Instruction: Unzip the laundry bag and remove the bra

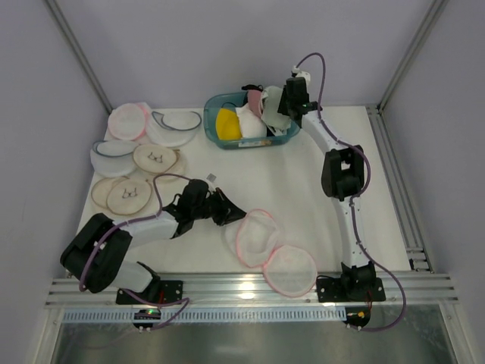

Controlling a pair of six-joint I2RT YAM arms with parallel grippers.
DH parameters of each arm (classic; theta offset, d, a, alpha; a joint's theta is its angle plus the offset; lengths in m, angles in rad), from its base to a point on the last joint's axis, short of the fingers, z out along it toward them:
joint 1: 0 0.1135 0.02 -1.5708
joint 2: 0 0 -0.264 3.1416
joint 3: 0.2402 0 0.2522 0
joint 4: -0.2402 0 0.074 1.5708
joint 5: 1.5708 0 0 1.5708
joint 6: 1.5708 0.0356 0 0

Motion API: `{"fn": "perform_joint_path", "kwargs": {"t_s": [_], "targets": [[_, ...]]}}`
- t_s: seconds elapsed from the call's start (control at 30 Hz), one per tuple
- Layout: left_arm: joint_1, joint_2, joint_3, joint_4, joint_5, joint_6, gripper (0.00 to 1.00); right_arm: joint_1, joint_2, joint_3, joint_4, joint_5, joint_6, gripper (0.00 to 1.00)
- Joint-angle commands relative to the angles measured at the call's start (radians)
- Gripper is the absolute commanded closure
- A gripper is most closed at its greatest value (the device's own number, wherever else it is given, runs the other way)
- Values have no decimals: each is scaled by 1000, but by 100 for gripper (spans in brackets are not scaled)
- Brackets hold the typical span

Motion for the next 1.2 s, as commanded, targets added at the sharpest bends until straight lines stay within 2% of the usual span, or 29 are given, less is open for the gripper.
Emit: {"fn": "perform_joint_path", "kwargs": {"t_s": [0.0,0.03,0.07,0.1,0.13,0.47,0.57,0.73,0.87,1.03,1.17], "targets": [[9,-23,8,-2,-6,18,100,-8,-23,6,9,15,-41,57],[10,-20,6,1,-6,18,100,-9,-61,-24,26,10,-47,45],[10,-15,6,5,-3,16,100,-8,-86,-96,49,15,-57,22],[10,-12,8,6,0,15,100,-8,-115,-135,93,23,-60,7],[10,-10,8,12,0,13,100,-9,-146,-173,115,30,-64,1],[10,-10,1,29,0,12,100,-5,-628,-664,377,-3,-114,1],[11,-16,-6,34,-3,10,100,0,-704,-747,364,-13,-110,1],[11,-38,-20,34,-9,13,100,50,-888,-874,198,62,-58,1],[11,-61,-19,2,-29,38,100,191,-1116,-1162,100,222,0,0],[10,-89,-32,-26,-31,58,100,384,-1418,-1435,-116,311,240,0],[10,-147,-68,-60,-58,61,100,579,-1589,-1563,-331,352,461,1]]}}
